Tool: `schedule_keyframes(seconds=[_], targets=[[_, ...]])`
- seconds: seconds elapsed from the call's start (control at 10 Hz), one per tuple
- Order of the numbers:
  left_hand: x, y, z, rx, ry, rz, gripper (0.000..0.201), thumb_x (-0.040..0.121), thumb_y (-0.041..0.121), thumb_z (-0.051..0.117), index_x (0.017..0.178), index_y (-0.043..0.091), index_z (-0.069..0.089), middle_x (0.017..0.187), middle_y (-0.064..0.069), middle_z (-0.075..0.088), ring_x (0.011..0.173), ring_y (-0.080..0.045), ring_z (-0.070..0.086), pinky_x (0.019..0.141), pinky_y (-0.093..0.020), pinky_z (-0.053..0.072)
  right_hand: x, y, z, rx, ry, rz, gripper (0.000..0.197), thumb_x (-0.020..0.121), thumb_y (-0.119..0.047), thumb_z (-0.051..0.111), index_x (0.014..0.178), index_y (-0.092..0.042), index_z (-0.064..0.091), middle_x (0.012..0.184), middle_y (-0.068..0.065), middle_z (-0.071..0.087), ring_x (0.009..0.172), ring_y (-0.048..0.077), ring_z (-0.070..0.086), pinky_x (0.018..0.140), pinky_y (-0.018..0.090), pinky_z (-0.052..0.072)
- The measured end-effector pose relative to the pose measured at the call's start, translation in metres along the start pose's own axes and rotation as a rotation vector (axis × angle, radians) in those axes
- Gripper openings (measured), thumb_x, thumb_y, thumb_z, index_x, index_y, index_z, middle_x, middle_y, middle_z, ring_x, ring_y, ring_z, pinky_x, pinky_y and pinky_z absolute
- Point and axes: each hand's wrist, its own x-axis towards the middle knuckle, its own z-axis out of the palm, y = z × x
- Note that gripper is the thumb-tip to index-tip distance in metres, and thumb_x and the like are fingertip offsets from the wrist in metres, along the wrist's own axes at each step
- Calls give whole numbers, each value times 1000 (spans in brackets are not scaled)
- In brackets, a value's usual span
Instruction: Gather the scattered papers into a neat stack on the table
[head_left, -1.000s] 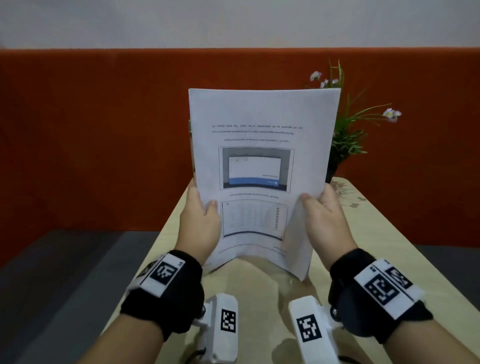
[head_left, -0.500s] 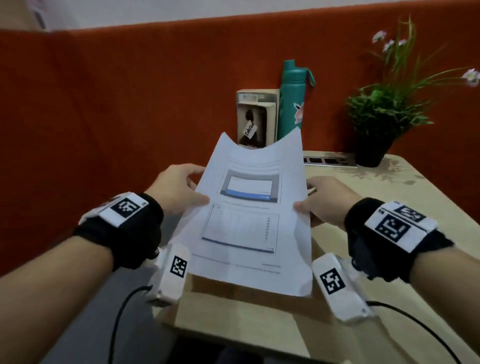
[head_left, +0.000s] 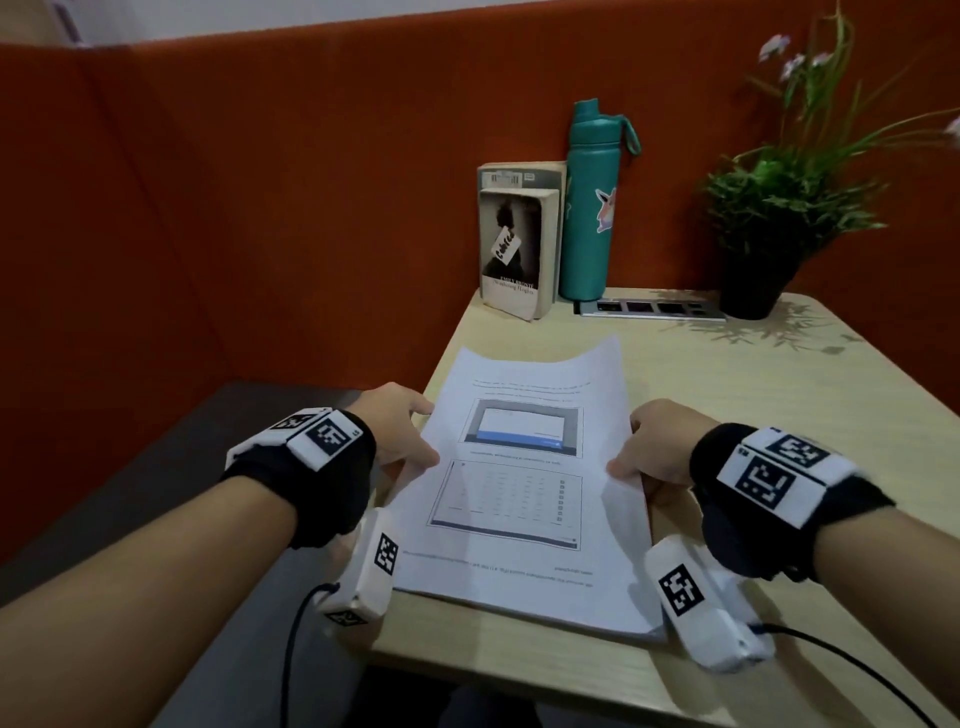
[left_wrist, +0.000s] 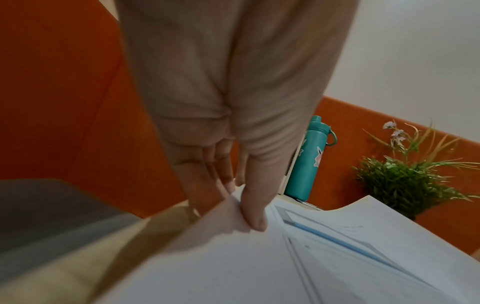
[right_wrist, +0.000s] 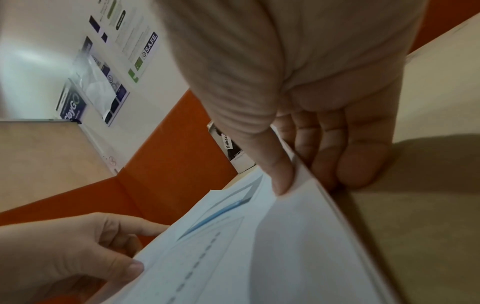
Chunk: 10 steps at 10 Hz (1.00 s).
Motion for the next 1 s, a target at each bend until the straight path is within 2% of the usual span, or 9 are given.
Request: schedule_keyframes(seconds=[0.1, 0.2, 0.3, 0.4, 0.6, 0.7, 0.8, 0.9, 1.0], targets=[[0, 4, -1, 28, -54, -40, 54, 77, 23, 79, 127, 12, 63, 117, -11, 70, 100, -27, 68, 88, -38, 58, -7, -7, 2, -121, -11, 41, 28, 86, -8, 65, 63, -9, 48, 65, 4, 52, 55, 17, 51, 50, 21, 45], [-6, 16, -9, 140, -104, -79, 36, 80, 22, 76, 110, 4, 68, 108, -15, 73, 85, -25, 67, 90, -39, 57, -18, -19, -2, -305, 63, 35, 13, 89, -15, 62, 81, -7, 54, 80, 4, 52, 76, 21, 55, 57, 20, 42], [-19, 45, -27, 295, -37, -12, 53, 83, 29, 74, 128, 4, 59, 126, -17, 65, 111, -28, 64, 96, -36, 52, -27, -33, -16, -337, 131, -85, 47, 94, -28, 57, 133, -5, 45, 131, 12, 48, 118, 28, 53, 86, 29, 47], [-32, 78, -35, 471, -93, 160, 70, 84, 30, 73, 146, 13, 44, 145, -7, 52, 129, -25, 51, 102, -32, 42, -31, -45, -15, -311, 88, -258, 72, 83, -32, 72, 146, -14, 40, 145, 9, 44, 124, 27, 51, 84, 29, 41], [-37, 95, 2, 772, -354, 186, 80, 80, 41, 75, 146, 17, 36, 142, -8, 49, 90, -17, 52, 77, -29, 45, -26, -47, 11, -626, -185, -326, 75, 73, -49, 76, 135, -13, 55, 135, 6, 60, 120, 23, 58, 96, 32, 50], [-32, 81, 8, 723, -335, 174, 85, 73, 43, 80, 142, 26, 34, 138, -7, 45, 111, -25, 54, 95, -40, 49, -18, -44, 10, -691, -180, -365, 66, 80, -45, 72, 134, -12, 55, 134, 7, 59, 117, 22, 60, 74, 27, 50], [-26, 69, 12, 619, -364, 168, 79, 71, 40, 82, 136, 31, 39, 128, -1, 43, 107, -25, 54, 91, -42, 51, -9, -37, 13, -673, -205, -394, 60, 80, -44, 71, 129, -14, 54, 125, 5, 51, 98, 22, 57, 54, 22, 37], [-23, 62, 15, 603, -378, 155, 66, 75, 39, 78, 129, 35, 40, 120, 4, 40, 101, -21, 50, 86, -40, 52, 1, -26, 16, -643, -177, -439, 55, 80, -47, 67, 122, -18, 47, 105, 4, 32, 90, 22, 37, 53, 25, 29], [-16, 63, 22, 644, -440, 124, 61, 77, 44, 73, 124, 41, 33, 120, 7, 34, 105, -18, 44, 88, -38, 52, 4, -20, 24, -592, -155, -475, 36, 86, -43, 59, 112, -24, 43, 100, 3, 26, 91, 22, 32, 51, 27, 23]])
